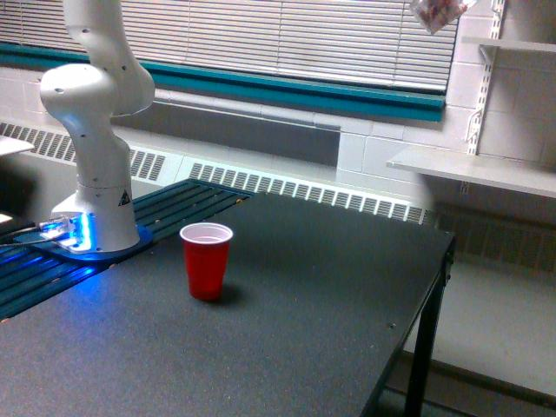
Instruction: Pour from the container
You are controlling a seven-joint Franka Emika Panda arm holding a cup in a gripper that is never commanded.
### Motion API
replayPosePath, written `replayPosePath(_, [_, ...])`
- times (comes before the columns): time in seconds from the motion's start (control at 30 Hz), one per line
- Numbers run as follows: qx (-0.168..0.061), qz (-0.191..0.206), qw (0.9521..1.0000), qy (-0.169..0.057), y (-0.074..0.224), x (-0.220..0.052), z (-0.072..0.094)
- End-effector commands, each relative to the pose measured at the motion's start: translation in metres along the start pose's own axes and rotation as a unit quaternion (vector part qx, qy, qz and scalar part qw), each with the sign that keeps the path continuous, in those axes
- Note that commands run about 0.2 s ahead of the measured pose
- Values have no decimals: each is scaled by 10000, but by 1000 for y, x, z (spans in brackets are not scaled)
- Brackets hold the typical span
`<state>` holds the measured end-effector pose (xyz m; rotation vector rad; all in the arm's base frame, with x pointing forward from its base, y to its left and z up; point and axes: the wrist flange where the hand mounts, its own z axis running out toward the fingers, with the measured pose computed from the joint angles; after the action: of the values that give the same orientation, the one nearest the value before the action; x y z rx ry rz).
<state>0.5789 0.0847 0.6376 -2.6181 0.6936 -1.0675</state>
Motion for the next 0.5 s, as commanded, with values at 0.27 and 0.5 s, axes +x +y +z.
replayPosePath(0.27, [-84,-95,9999,62,0,-13,3])
replayPosePath(0.5, [-273,-77,9995,106,20,-16,5])
